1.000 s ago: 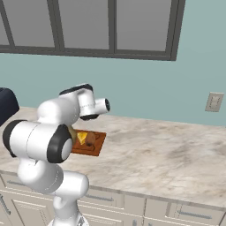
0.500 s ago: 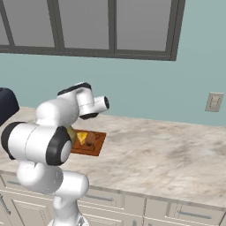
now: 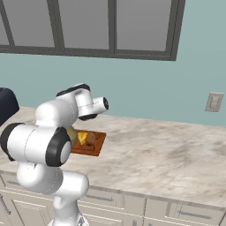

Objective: Retrieve the reheated potato from the microwave, then place the potato, cheese, and condiment on the cutting board.

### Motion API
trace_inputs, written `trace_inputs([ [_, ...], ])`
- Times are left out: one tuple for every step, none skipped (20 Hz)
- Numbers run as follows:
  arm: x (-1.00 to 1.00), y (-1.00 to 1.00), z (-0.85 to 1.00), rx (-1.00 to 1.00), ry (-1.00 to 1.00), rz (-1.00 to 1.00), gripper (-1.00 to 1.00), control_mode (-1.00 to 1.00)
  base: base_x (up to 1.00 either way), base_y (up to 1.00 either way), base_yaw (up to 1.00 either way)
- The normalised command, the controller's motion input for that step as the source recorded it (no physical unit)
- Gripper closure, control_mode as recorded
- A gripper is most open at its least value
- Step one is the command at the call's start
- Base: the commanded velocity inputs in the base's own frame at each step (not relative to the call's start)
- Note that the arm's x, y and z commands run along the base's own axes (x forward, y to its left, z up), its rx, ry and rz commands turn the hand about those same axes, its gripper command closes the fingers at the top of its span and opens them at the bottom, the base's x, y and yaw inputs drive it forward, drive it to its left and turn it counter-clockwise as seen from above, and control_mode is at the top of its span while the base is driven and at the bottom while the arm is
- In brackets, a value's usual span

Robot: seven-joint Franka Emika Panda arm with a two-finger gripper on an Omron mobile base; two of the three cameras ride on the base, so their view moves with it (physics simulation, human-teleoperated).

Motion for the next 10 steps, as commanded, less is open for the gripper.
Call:
trace_inputs([
  [0.07, 0.00, 0.00, 0.00, -0.16, 0.01, -1.00, -1.00, 0.00, 0.00, 0.00],
  [0.09, 0.00, 0.00, 0.00, -0.13, 0.02, -1.00, -1.00, 0.00, 0.00, 0.00],
  [0.07, 0.00, 0.00, 0.00, -0.19, 0.04, -1.00, -1.00, 0.00, 0.00, 0.00],
  [0.05, -0.01, 0.00, 0.00, -0.12, 0.04, -1.00, -1.00, 0.00, 0.00, 0.00],
  [0.05, -0.03, 0.00, 0.02, -0.09, 0.04, -1.00, -1.00, 0.00, 0.00, 0.00],
  [0.00, -0.02, -0.01, 0.04, -0.07, 0.04, -1.00, -1.00, 0.00, 0.00, 0.00],
  [0.00, 0.00, -0.03, 0.09, -0.04, 0.03, -1.00, -1.00, 0.00, 0.00, 0.00],
  [0.00, 0.00, -0.05, 0.09, -0.03, 0.03, -1.00, -1.00, 0.00, 0.00, 0.00],
  [0.00, 0.00, -0.06, 0.10, 0.00, 0.02, -1.00, -1.00, 0.00, 0.00, 0.00],
  [0.01, 0.00, -0.05, 0.11, 0.00, 0.02, -1.00, -1.00, 0.00, 0.00, 0.00],
])
